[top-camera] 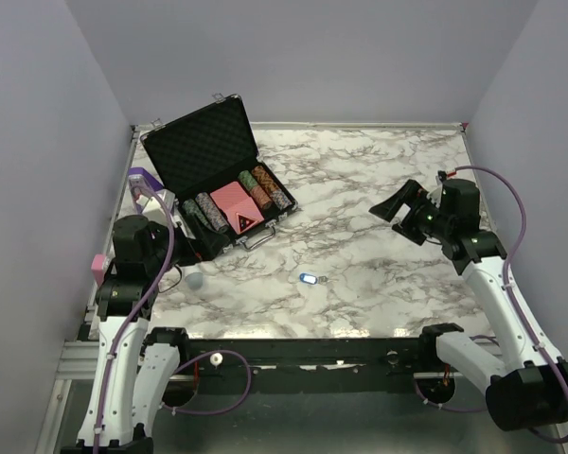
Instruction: Remove the keys from the keyring
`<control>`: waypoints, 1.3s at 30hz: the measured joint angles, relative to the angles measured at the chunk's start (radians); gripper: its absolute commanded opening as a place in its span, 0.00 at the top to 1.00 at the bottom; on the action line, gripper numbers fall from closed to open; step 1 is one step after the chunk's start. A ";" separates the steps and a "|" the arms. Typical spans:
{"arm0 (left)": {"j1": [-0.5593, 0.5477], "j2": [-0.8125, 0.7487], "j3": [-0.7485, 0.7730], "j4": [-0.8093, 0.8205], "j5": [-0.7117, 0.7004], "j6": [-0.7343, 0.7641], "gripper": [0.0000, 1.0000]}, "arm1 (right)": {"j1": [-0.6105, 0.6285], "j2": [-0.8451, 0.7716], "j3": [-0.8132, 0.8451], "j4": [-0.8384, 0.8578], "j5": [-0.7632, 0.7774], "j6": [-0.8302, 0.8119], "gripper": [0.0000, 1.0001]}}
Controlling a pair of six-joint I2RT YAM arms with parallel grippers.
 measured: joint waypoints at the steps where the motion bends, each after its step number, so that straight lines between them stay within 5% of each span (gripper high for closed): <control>1: 0.000 0.003 0.000 -0.003 0.001 0.000 0.01 | 0.000 -0.004 0.000 -0.010 -0.008 0.005 0.00; 10: -0.033 0.042 -0.003 0.021 0.066 0.000 0.01 | 0.000 0.004 0.000 -0.027 -0.094 0.008 0.00; 18: -0.345 0.098 -0.003 0.079 0.005 -0.018 0.03 | 0.000 0.027 -0.048 -0.014 -0.145 0.006 0.00; 27: -0.548 0.235 -0.047 0.243 -0.043 -0.061 0.09 | 0.000 -0.005 -0.091 -0.004 -0.208 0.005 0.00; 39: -0.613 0.462 -0.146 0.480 -0.051 -0.063 0.12 | 0.000 -0.082 -0.184 0.040 -0.314 0.033 0.00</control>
